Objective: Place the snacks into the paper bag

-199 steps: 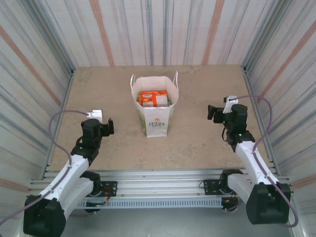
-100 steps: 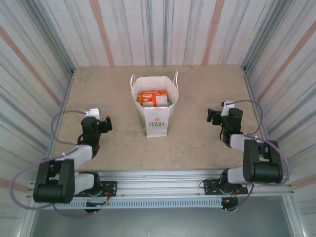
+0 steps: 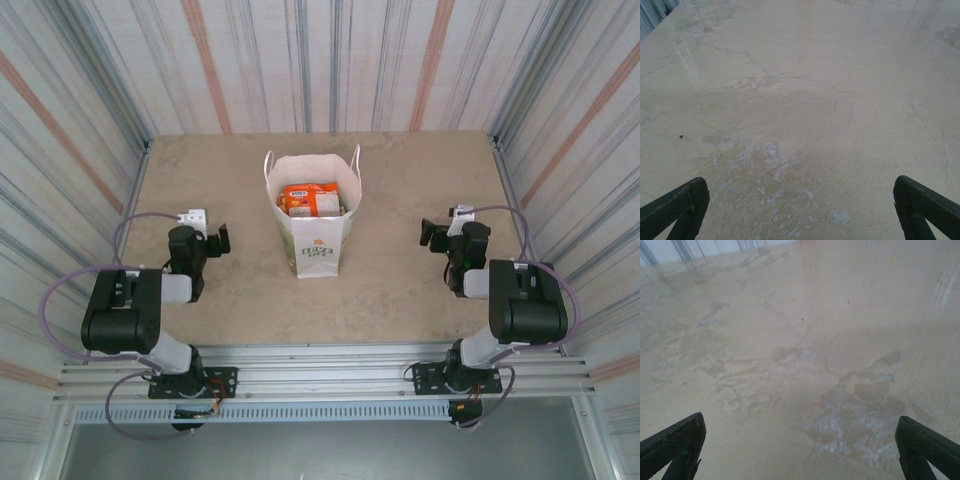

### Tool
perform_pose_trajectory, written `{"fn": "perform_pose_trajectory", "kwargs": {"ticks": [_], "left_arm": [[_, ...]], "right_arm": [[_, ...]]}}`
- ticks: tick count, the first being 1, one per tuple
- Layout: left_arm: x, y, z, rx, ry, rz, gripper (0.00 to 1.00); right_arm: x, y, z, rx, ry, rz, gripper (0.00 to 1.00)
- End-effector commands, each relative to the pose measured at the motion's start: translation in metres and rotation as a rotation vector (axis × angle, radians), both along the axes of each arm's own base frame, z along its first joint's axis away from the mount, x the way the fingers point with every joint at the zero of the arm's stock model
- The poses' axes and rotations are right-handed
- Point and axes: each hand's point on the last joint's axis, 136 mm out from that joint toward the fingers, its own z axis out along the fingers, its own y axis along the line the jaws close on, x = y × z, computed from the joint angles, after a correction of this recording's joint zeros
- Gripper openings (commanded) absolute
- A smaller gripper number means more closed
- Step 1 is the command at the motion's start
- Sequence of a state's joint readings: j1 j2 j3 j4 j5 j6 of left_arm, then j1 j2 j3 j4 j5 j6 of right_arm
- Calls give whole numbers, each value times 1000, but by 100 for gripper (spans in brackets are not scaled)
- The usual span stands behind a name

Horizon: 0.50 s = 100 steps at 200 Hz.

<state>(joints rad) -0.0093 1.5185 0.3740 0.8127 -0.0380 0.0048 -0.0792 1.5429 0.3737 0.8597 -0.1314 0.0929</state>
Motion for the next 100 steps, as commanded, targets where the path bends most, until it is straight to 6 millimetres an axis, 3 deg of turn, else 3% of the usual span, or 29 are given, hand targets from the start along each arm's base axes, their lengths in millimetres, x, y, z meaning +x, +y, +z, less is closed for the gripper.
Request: {"fn": "perform_pose_trajectory", "kwargs": {"ticks": [1,100], "left_arm": [[6,-4,12,45,-25,-13,99],[7,-6,13,48,-30,-20,99]], "right_arm": [[5,-1,2,2,3,1,99],[5,-1,1,-2,10,-1,99]]}}
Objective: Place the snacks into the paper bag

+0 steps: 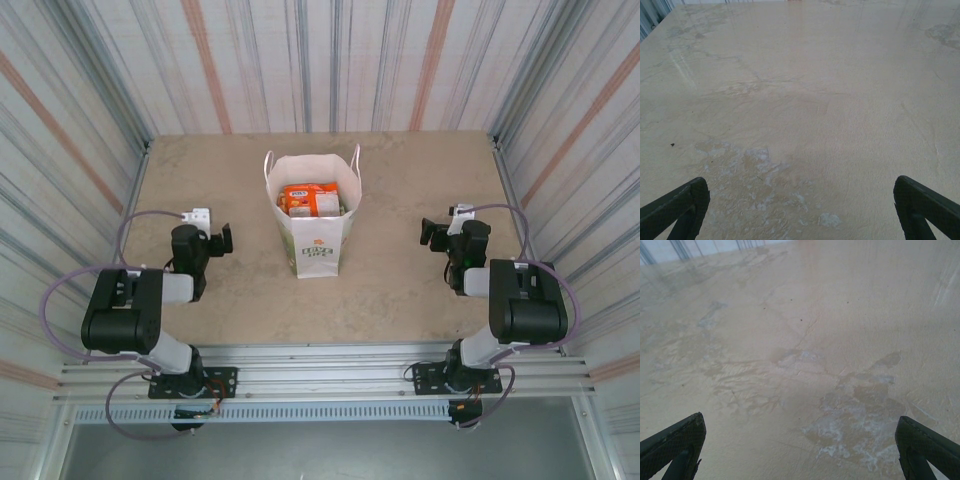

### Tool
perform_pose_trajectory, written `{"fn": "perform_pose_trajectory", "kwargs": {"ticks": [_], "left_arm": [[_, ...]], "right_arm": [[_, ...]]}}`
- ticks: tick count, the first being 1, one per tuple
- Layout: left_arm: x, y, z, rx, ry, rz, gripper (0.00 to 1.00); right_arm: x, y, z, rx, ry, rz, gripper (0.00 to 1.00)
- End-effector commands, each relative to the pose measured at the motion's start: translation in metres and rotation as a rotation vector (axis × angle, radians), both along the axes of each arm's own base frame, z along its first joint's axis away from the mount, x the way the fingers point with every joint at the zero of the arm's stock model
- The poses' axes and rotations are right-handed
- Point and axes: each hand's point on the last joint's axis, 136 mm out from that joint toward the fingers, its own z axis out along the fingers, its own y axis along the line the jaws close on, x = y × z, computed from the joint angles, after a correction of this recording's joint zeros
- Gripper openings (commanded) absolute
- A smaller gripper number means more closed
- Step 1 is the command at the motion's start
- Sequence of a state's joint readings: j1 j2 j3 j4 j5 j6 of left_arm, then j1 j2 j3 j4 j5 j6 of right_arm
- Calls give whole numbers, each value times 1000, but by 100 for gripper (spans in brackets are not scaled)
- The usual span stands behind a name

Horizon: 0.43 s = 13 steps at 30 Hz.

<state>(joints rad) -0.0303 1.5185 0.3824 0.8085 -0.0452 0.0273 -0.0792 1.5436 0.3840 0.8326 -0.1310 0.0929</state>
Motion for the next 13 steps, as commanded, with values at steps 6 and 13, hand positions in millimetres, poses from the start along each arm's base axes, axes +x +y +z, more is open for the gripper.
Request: {"fn": "perform_pose_trajectory", "kwargs": {"ticks": [6,13], "left_arm": [[5,1,10,25,-22,2,99],[5,1,10,16,-25,-4,99]], "right_arm": [[4,-2,4,-5,-8,-4,99],[4,-2,3,-4,-6,-3,99]]}}
